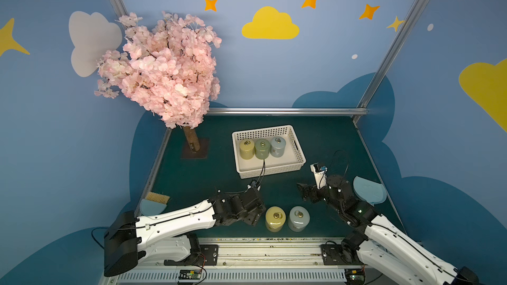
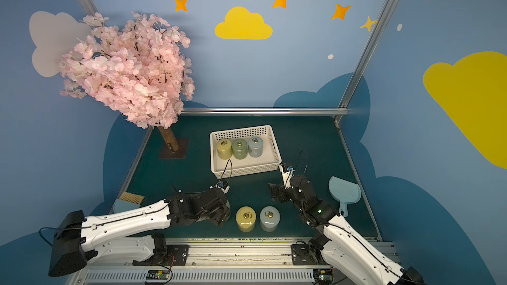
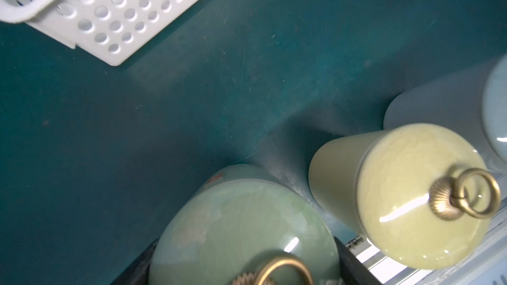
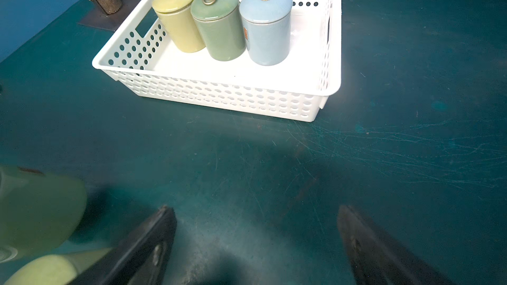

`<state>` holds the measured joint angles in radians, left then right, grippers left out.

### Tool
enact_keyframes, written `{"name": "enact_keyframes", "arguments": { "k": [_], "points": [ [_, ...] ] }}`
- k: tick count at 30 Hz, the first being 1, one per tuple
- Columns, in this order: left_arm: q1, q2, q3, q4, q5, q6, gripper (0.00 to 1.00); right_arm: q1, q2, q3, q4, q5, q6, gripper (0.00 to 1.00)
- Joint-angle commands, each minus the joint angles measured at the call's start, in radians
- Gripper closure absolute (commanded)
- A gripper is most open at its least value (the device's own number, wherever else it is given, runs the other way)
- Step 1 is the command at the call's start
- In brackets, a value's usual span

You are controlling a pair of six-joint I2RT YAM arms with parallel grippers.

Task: Take the tea canister out of the basket
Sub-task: Place the tea canister at the center of the board.

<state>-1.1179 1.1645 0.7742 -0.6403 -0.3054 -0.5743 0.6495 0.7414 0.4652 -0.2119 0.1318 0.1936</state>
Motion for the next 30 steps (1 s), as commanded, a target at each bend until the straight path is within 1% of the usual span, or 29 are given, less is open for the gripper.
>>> {"name": "enact_keyframes", "arguments": {
  "k": [1, 7, 30],
  "points": [
    [-0.009, -0.027, 0.003, 0.074, -0.026, -0.032, 0.48, -0.004, -0.012, -0.013, 0.013, 0.014, -0.006, 0.02],
    [-0.02, -0.017, -0.026, 0.105, -0.02, -0.054, 0.49, -0.004, -0.013, -0.013, 0.014, 0.013, -0.005, 0.02],
    [-0.064, 0.043, -0.048, 0.101, -0.028, -0.115, 0.49, -0.004, -0.011, -0.013, 0.017, 0.018, -0.005, 0.02]
  ]
}}
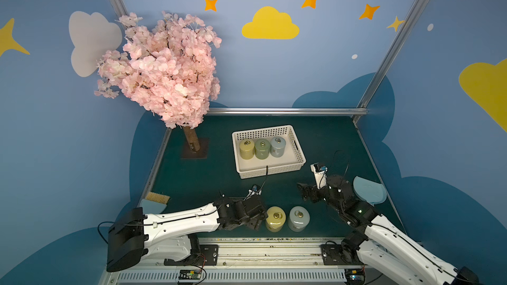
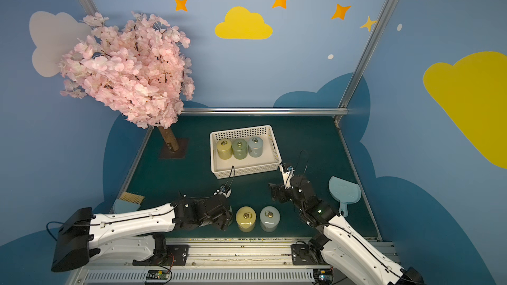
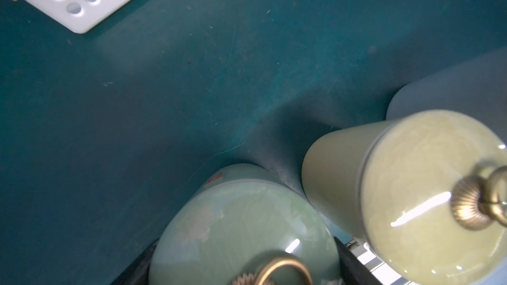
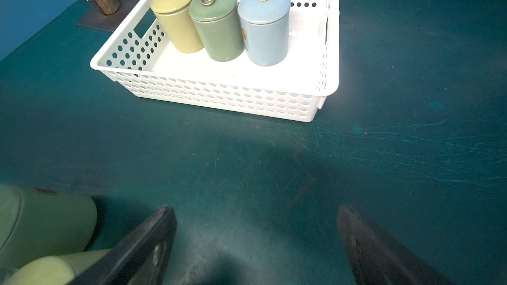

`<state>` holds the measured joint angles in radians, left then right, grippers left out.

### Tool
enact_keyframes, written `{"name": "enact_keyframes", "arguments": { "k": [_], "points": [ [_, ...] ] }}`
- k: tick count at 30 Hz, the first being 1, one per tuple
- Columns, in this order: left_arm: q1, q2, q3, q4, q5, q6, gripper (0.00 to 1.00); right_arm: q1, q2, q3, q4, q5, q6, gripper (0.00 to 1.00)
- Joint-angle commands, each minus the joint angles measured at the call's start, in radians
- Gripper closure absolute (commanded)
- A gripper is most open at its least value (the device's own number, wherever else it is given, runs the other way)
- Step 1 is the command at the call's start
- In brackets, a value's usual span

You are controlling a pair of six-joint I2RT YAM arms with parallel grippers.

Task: Take the tea canister out of the basket
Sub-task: Place the tea canister at the center of the board.

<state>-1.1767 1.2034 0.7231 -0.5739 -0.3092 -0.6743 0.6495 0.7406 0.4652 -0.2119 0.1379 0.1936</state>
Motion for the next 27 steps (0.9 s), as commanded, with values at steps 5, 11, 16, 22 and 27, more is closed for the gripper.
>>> {"name": "enact_keyframes", "arguments": {
  "k": [5, 11, 16, 22, 27],
  "points": [
    [-0.015, 0.013, 0.001, 0.028, -0.025, -0.028, 0.48, -0.003, -0.013, -0.013, 0.016, 0.014, -0.005, 0.02],
    [-0.024, 0.022, 0.001, 0.015, -0.034, -0.044, 0.39, -0.003, -0.012, -0.015, 0.016, 0.015, -0.005, 0.02],
    [-0.028, 0.022, 0.0, 0.004, -0.041, -0.061, 0.14, -0.003, -0.014, -0.015, 0.015, 0.015, -0.005, 0.02],
    [-0.029, 0.008, 0.002, 0.003, -0.044, -0.073, 0.0, -0.004, -0.02, -0.015, 0.014, 0.013, -0.005, 0.02],
    [-0.028, -0.041, 0.005, -0.006, -0.061, -0.077, 0.0, -0.003, -0.03, -0.014, 0.012, 0.013, -0.006, 0.02]
  ]
}}
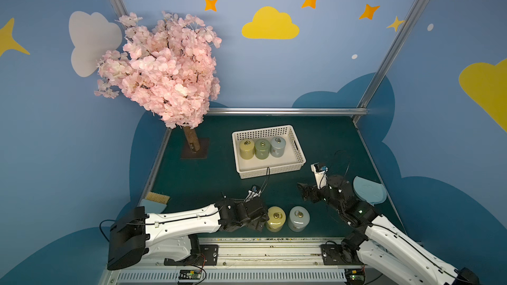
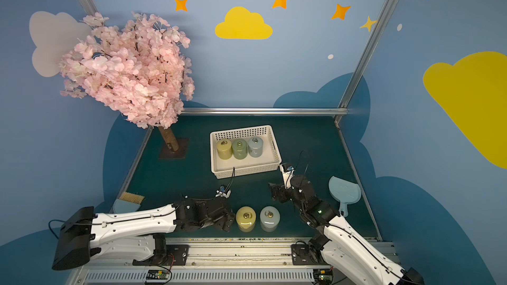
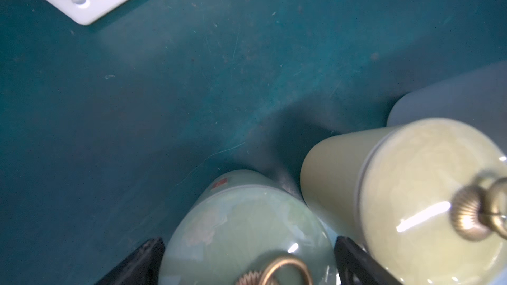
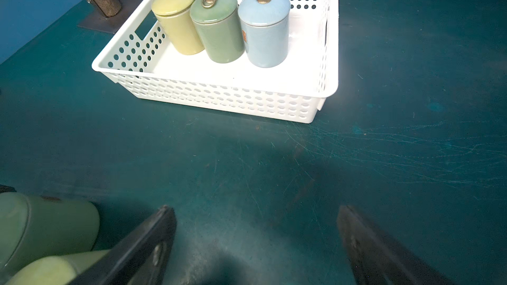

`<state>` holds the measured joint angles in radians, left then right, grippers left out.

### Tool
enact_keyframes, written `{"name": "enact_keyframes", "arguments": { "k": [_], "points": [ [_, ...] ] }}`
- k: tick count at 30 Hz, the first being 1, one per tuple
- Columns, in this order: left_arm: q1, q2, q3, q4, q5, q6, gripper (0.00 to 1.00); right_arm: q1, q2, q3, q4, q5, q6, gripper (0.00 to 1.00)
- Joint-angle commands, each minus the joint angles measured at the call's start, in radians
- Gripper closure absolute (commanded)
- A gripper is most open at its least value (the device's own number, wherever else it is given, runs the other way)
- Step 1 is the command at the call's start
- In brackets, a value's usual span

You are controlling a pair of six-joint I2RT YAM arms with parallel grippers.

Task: Take the tea canister out of the basket
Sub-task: Place the tea canister at the center of the board, then pick up the tea canister from the basket.

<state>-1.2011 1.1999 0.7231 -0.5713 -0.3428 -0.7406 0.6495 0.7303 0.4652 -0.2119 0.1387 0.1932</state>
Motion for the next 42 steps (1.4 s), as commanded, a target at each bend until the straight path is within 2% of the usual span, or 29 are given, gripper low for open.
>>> {"name": "enact_keyframes", "arguments": {
  "k": [1, 6, 9, 14, 20, 31, 36, 42],
  "points": [
    [-0.003, -0.052, 0.007, -0.016, -0.038, -0.011, 0.0, -0.002, -0.024, -0.016, 0.012, 0.012, -0.005, 0.02],
    [0.009, -0.137, 0.016, -0.04, -0.093, -0.007, 0.0, -0.003, -0.03, -0.014, 0.019, 0.013, -0.014, 0.02],
    [0.056, -0.19, 0.02, -0.033, -0.084, 0.038, 0.0, -0.003, -0.025, 0.006, 0.005, 0.009, -0.016, 0.02],
    [0.196, -0.245, 0.021, 0.028, 0.013, 0.148, 0.0, -0.003, 0.051, 0.107, -0.099, -0.009, -0.007, 0.02],
    [0.336, -0.246, 0.012, 0.1, 0.067, 0.246, 0.0, -0.015, 0.178, 0.234, -0.182, -0.016, 0.01, 0.02],
    [0.588, -0.359, -0.097, 0.282, 0.178, 0.311, 0.0, -0.134, 0.376, 0.447, -0.281, -0.159, -0.041, 0.02],
    [0.613, -0.431, -0.18, 0.374, 0.136, 0.364, 0.0, -0.184, 0.475, 0.554, -0.333, -0.199, -0.071, 0.02],
    [0.612, -0.54, -0.288, 0.482, 0.11, 0.434, 0.0, -0.197, 0.603, 0.672, -0.374, -0.211, -0.098, 0.02]
  ]
}}
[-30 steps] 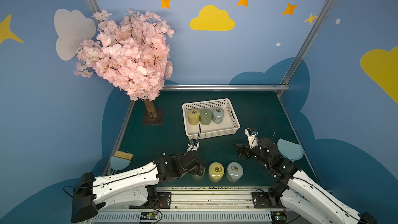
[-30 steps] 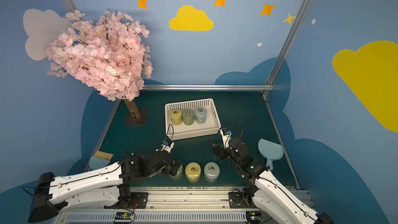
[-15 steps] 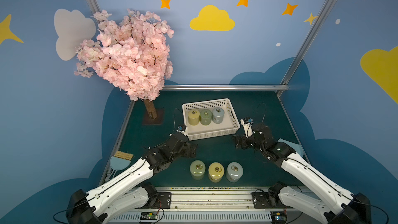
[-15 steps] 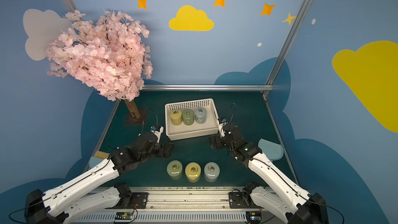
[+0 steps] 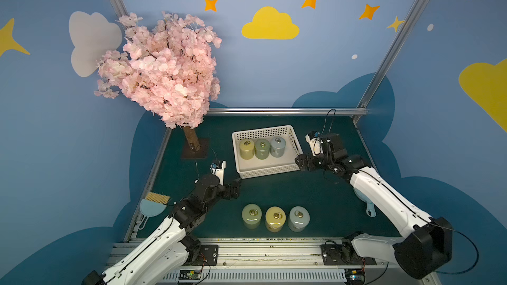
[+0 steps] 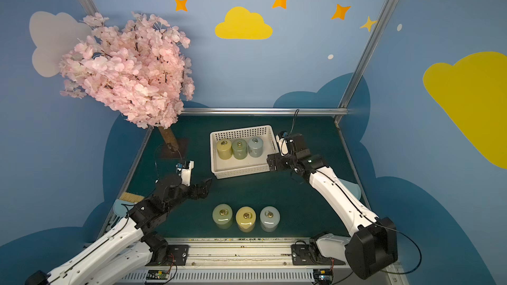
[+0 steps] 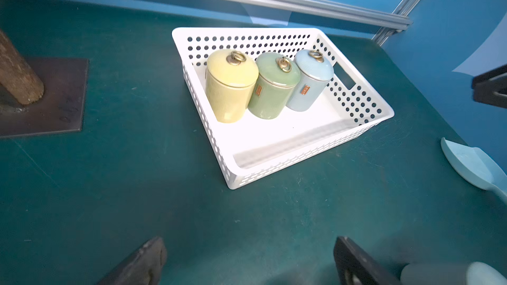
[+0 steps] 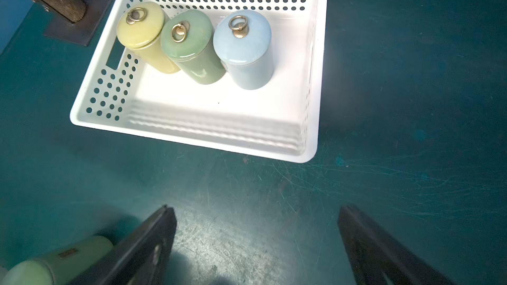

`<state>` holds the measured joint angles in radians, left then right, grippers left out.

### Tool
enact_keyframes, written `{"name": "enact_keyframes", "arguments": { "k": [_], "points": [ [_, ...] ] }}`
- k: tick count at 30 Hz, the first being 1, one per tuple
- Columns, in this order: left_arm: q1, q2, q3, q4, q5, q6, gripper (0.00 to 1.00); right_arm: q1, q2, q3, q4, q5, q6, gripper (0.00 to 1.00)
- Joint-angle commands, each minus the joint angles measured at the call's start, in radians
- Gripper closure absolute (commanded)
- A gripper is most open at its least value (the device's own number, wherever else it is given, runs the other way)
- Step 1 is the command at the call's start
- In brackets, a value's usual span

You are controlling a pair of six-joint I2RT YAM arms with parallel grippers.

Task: Take the tea canister out of the basket
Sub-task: Pick up the tea canister from the basket.

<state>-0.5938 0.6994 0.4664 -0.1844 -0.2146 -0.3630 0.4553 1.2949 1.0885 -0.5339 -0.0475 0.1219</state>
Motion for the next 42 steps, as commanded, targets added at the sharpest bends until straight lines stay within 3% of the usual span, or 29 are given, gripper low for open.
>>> {"name": "enact_keyframes", "arguments": {
  "k": [1, 11, 19, 42],
  "points": [
    [0.005, -0.059, -0.053, 0.113, -0.02, 0.072, 0.0, -0.003, 0.062, 0.067, -0.053, -0.027, -0.03, 0.02],
    [0.005, -0.105, -0.102, 0.128, -0.027, 0.122, 0.0, -0.002, 0.317, 0.264, -0.086, -0.102, -0.065, 0.02],
    [0.005, -0.104, -0.115, 0.135, -0.029, 0.13, 0.0, 0.003, 0.516, 0.459, -0.18, -0.072, -0.053, 0.04],
    [0.005, -0.07, -0.123, 0.157, -0.04, 0.131, 0.0, 0.036, 0.807, 0.724, -0.178, -0.008, -0.059, 0.04]
  ]
}}
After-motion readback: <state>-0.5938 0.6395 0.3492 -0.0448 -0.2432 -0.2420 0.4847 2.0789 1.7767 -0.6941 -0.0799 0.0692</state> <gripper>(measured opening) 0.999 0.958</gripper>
